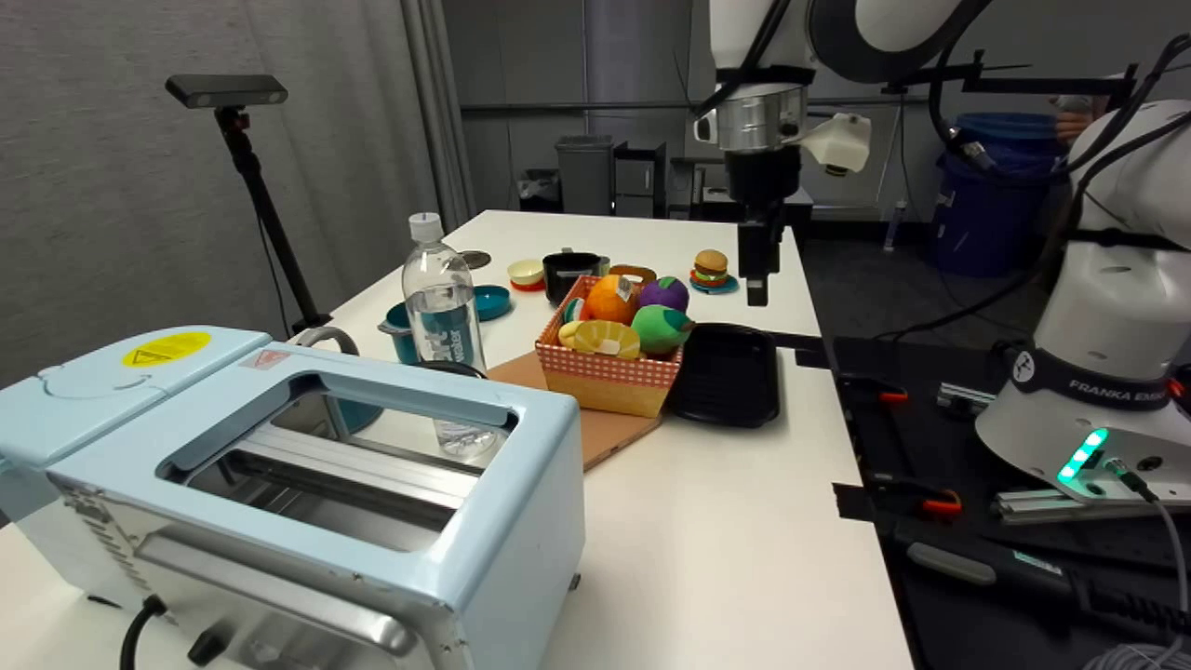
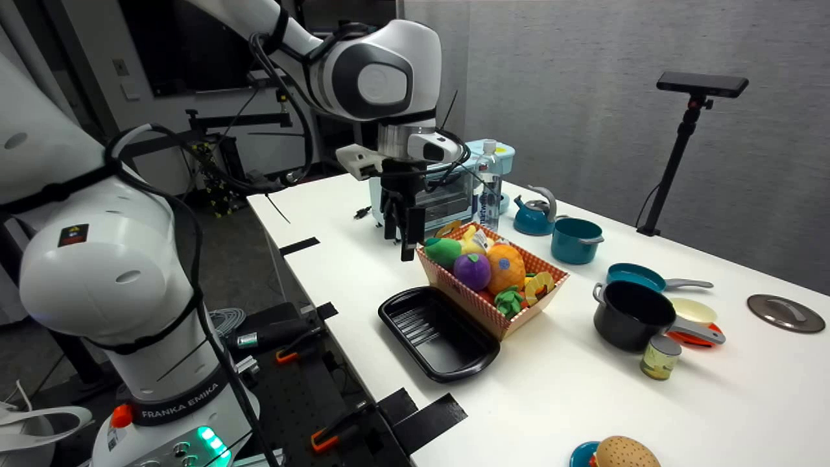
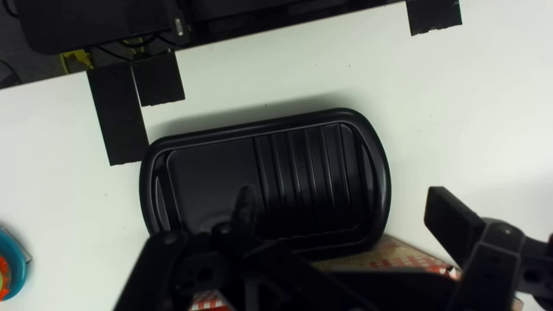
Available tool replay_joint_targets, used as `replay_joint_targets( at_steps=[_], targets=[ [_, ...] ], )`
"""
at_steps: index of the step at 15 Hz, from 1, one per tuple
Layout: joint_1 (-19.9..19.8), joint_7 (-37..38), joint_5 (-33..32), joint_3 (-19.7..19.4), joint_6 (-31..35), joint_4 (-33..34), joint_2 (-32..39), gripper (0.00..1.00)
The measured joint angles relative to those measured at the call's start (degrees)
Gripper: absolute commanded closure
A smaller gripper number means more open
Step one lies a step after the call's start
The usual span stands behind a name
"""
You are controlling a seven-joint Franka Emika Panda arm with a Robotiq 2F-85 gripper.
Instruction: Remove the green plush toy from the box and put it on the green tray
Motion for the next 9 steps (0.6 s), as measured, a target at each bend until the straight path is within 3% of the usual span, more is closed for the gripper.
replay_joint_targets(
  at_steps=[9],
  targets=[
    [0.02,0.62,-1.85,0.07,0.48,7.91,11.27,0.00]
  ],
)
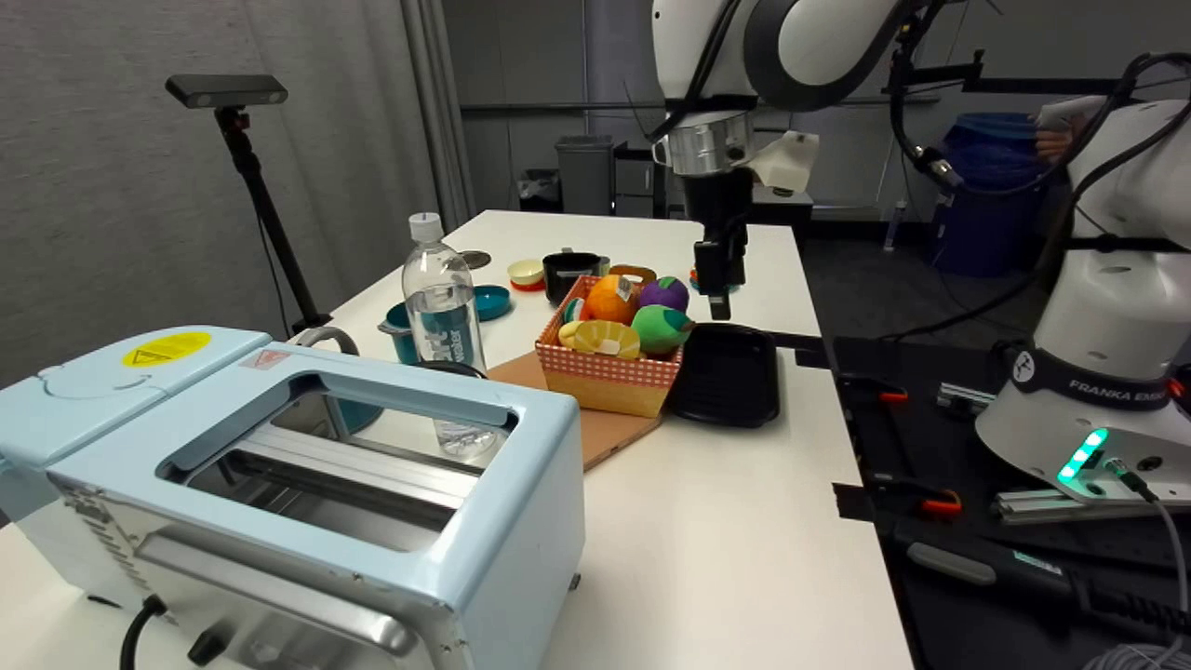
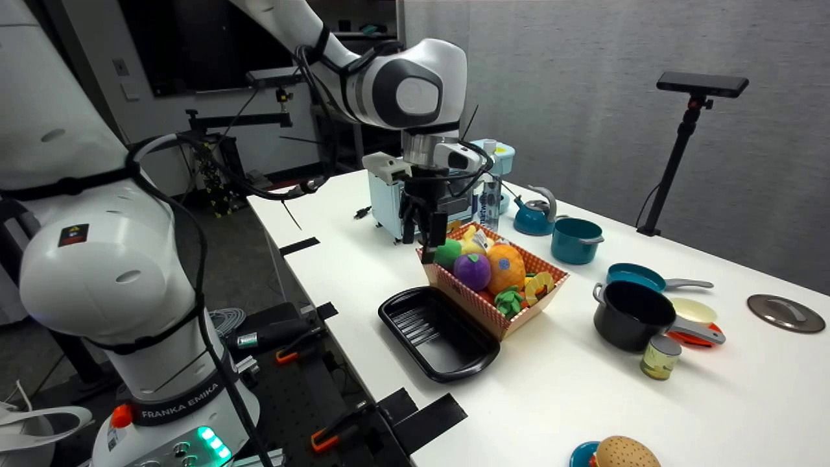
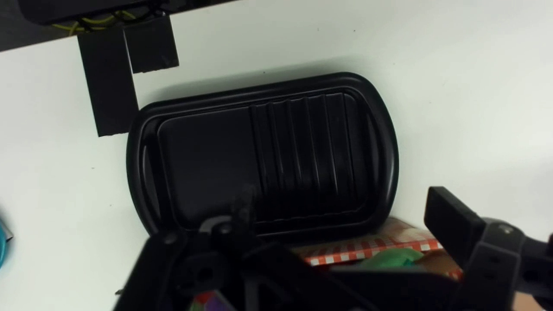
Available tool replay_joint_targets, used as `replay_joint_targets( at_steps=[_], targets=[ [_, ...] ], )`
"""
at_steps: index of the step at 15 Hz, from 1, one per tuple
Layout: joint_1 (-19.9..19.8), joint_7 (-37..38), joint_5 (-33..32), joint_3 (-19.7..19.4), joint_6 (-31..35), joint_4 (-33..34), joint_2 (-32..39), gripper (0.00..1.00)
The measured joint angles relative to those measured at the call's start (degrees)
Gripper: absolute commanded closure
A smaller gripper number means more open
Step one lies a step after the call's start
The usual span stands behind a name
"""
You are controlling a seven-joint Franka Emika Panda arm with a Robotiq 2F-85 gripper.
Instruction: Remove the green plush toy from the box and put it on the green tray
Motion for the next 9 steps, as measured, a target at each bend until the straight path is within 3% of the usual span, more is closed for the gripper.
replay_joint_targets(
  at_steps=[9],
  targets=[
    [1.86,2.37,-2.14,1.53,0.00,7.64,7.88,0.00]
  ],
)
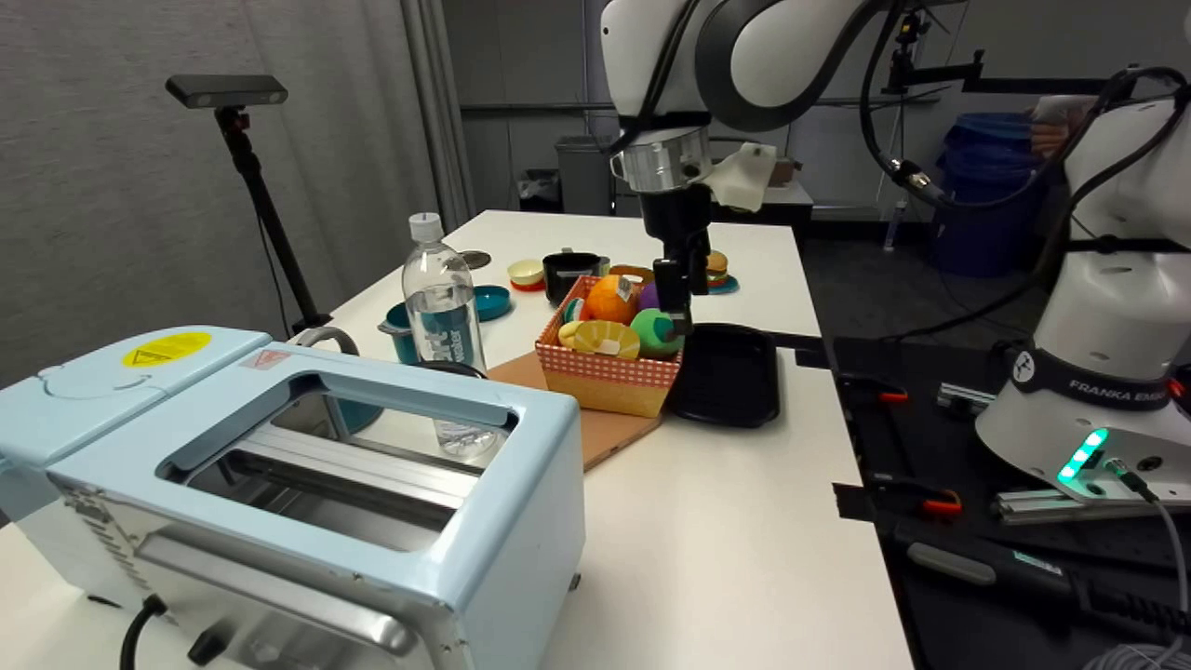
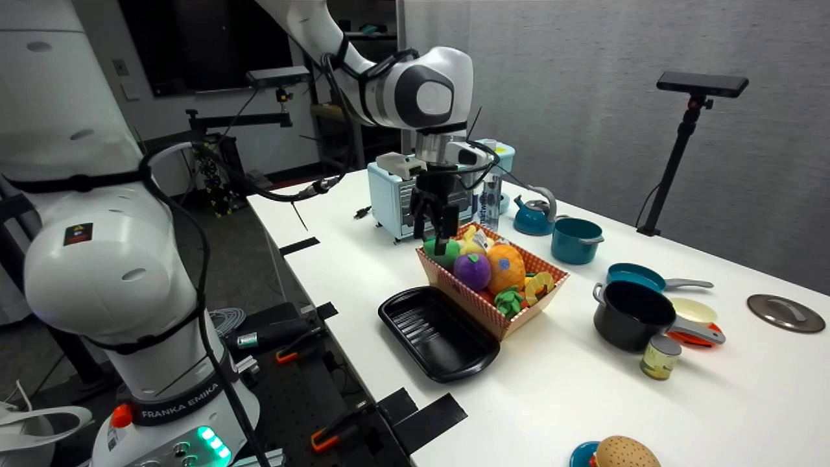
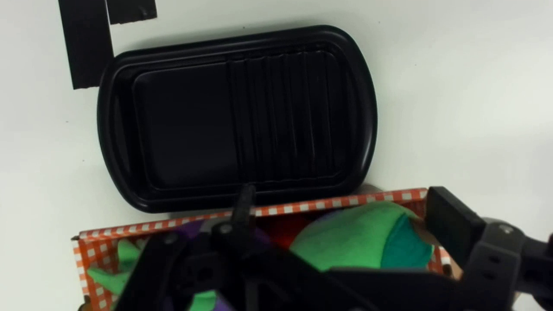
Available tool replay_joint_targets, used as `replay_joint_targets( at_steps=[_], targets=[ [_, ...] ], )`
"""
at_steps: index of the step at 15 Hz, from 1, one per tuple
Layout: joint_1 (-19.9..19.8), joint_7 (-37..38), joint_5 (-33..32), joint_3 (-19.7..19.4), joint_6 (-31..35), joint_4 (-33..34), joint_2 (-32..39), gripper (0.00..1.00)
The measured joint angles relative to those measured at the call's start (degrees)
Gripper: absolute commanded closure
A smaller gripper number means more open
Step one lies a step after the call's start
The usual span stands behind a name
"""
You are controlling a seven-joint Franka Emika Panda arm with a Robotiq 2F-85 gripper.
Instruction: Remove the green plush toy from the box and put it on the green tray
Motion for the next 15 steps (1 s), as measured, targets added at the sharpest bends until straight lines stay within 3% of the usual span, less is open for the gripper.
replay_joint_targets(
  at_steps=[15],
  targets=[
    [1.66,1.17,-0.54,-0.32,-0.02,6.37,8.11,0.00]
  ],
)
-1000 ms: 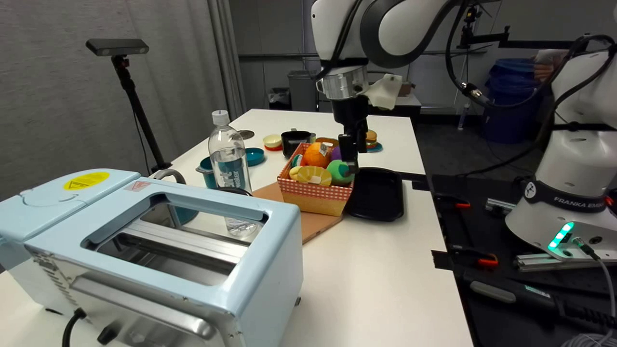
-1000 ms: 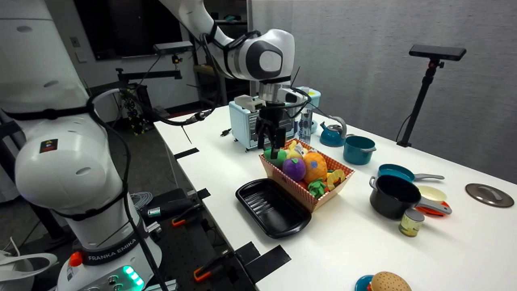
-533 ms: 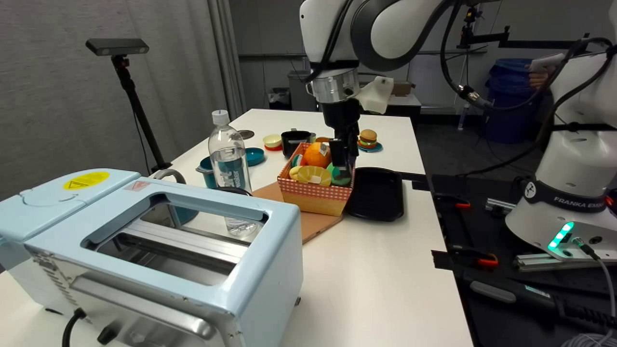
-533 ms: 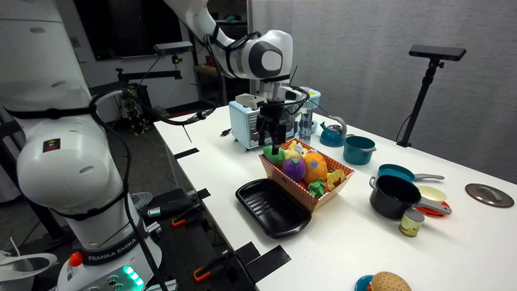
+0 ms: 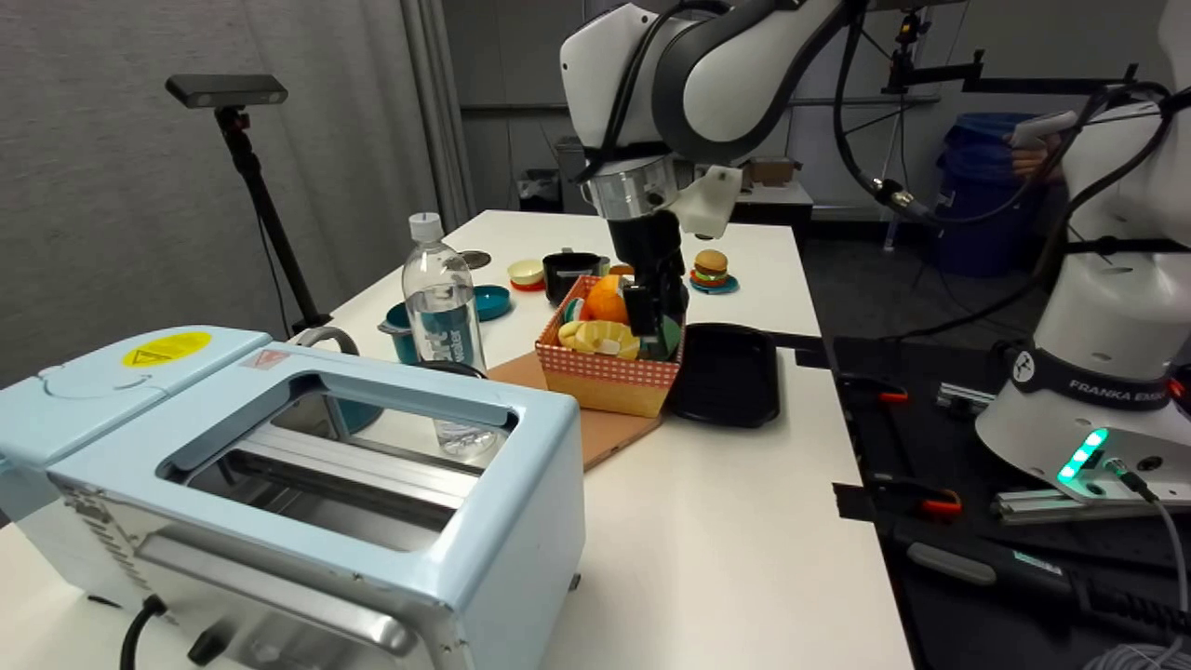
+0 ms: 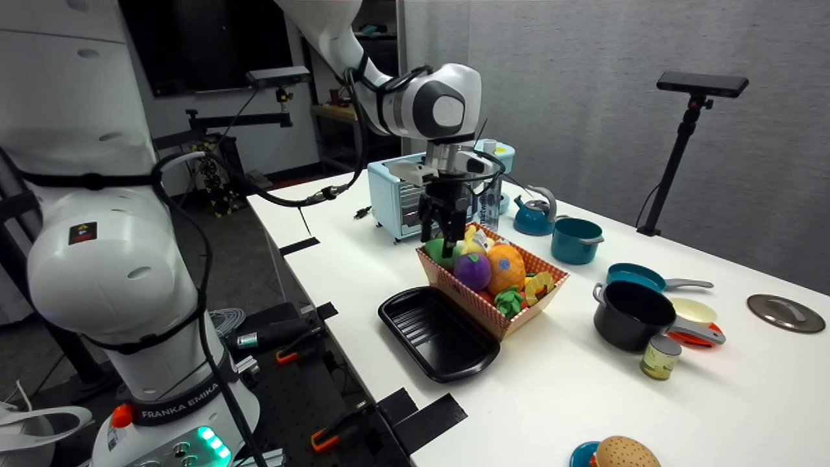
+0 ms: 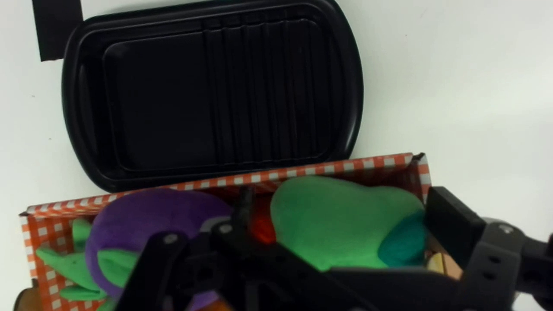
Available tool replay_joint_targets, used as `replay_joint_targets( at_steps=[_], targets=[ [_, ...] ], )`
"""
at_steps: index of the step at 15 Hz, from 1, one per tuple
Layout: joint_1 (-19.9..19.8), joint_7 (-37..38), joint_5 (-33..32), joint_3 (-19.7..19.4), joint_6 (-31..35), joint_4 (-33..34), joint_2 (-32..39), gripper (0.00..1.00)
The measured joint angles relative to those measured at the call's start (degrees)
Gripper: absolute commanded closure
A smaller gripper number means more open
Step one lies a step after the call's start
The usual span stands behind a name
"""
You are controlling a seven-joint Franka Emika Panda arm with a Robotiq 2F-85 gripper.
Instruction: Remove the green plush toy from the box and put it on the green tray
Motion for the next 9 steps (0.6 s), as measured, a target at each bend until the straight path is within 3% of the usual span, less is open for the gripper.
replay_joint_targets(
  at_steps=[5,6,8,9],
  targets=[
    [0.15,-0.21,-1.29,-0.16,-0.53,2.05,2.09,0.02],
    [0.34,-0.21,-1.82,-0.16,-0.91,2.48,2.34,0.27],
    [0.89,-0.27,-2.42,-0.15,-1.60,3.32,2.83,0.30],
    [1.16,-0.53,-2.43,-0.13,-1.85,3.76,3.04,0.40]
  ],
)
